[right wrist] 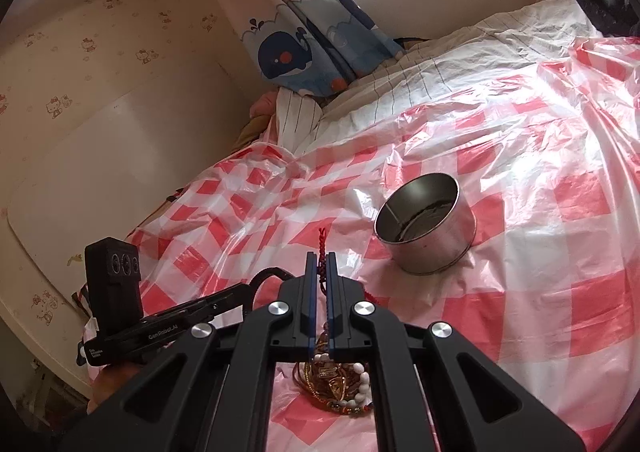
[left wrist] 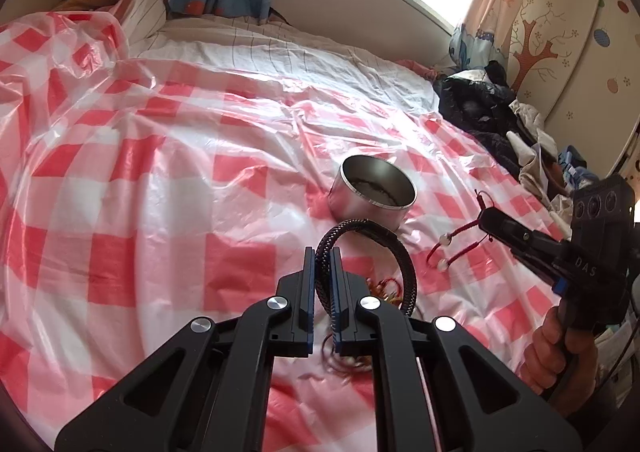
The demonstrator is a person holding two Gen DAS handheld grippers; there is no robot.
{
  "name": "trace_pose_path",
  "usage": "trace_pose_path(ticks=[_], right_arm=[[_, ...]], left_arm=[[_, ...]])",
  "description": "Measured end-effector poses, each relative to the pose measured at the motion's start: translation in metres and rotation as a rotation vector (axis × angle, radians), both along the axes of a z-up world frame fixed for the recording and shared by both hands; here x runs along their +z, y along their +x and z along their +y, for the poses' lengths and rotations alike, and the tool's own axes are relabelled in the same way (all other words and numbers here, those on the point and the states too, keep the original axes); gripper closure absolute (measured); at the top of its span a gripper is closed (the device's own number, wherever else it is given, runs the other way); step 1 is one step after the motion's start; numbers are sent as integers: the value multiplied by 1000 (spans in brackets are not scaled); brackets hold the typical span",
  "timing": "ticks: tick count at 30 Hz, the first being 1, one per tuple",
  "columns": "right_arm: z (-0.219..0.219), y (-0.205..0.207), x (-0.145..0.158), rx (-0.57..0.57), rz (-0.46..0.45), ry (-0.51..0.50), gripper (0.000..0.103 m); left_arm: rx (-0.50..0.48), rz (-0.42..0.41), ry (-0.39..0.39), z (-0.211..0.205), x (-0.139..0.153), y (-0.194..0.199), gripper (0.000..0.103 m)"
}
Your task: Organize jewelry
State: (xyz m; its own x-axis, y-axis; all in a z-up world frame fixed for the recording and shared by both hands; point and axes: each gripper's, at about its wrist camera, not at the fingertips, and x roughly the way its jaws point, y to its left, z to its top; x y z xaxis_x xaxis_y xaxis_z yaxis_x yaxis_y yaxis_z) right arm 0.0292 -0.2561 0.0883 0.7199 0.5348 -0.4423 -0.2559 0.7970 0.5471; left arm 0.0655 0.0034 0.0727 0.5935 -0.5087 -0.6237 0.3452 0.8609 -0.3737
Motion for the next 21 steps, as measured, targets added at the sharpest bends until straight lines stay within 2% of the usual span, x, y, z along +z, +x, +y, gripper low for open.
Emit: trace_pose_path(ticks=[6,12,15,16,18,21], right_arm=[[-15,13,16,-46,-32,-32,99],[-23,47,30,-69,-61,-71,99],[-21,68,27,-76,-69,-96,98],[-18,76,23,-78,-57,-122,98],[-14,98,1,-64,36,-163,98],[-20,103,-22,-69,120,-150,95]], left_arm=[[-39,-25,-7,-41,15,38,97],[-60,-46,-5,-86,17,80,97],[-51,-44,43,-104,8,101,97],[-58,-25,74,-110,1,109,97],[-68,28,158,-121,-17,124,96],[-76,30,182,-115,-23,119,96]])
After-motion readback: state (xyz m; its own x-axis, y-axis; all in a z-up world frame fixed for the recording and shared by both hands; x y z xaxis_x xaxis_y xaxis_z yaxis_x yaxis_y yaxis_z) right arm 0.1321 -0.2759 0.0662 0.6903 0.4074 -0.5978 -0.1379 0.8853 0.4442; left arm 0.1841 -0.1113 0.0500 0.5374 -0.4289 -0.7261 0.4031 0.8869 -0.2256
